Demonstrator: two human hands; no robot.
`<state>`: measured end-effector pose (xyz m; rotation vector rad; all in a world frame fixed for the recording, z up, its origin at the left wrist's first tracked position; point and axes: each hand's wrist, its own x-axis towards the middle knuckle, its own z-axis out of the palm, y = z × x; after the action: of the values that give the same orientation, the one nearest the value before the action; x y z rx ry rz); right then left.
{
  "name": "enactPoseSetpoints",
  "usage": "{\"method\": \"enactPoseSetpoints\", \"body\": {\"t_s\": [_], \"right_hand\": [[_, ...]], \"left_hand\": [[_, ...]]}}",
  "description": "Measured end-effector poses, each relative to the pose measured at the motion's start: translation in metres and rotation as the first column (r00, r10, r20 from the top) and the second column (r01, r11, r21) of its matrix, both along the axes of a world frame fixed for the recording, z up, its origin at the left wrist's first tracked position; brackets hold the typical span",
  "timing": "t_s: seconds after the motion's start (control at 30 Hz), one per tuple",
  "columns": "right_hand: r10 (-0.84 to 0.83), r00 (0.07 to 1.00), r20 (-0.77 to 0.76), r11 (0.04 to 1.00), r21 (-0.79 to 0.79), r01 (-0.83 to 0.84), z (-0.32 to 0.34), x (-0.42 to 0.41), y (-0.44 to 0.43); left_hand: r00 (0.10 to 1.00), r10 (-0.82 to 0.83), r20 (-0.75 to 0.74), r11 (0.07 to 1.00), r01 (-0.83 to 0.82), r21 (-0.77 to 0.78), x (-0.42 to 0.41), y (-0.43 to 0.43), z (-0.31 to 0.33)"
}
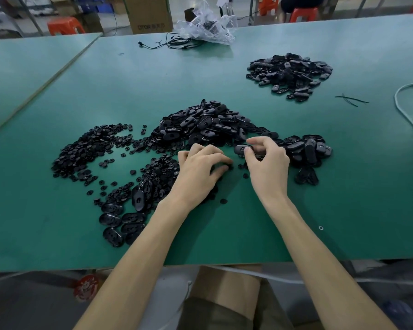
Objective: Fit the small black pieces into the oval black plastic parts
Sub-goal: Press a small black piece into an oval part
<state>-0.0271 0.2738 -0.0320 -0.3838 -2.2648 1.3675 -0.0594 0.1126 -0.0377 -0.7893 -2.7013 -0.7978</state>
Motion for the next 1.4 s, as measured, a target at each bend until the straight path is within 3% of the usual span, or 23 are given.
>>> {"method": "enactPoseSetpoints", "body": {"t_s": [0.37,0.57,0.77,0.97,1.4], "right_hand": [[0.035,0.999,-0.009,0.997,-0.070,-0.036,0.001,0.002,-0.002],[0.086,0.996,-0.033,0.994,-0.061,-0.088,0.003,0.003,-0.005],[0.113,0.992,-0.048,0.992,-0.051,-0.115,0.002,0.002,-0.005],[0.135,0.989,-0.055,0.989,-0.049,-0.138,0.000,0.001,-0.004],[0.143,0.987,-0.072,0.988,-0.051,-0.146,0.001,0.001,-0.005]], "left_hand": [[0.997,0.069,0.020,0.997,-0.070,0.030,0.002,0.000,0.002],[0.989,0.067,0.130,0.949,-0.104,0.296,0.006,-0.002,0.008],[0.980,0.047,0.192,0.903,-0.124,0.412,0.003,-0.002,0.009],[0.990,0.036,0.136,0.897,-0.092,0.432,0.001,-0.002,0.006],[0.983,0.058,0.177,0.827,-0.146,0.543,0.000,0.000,0.007]]}}
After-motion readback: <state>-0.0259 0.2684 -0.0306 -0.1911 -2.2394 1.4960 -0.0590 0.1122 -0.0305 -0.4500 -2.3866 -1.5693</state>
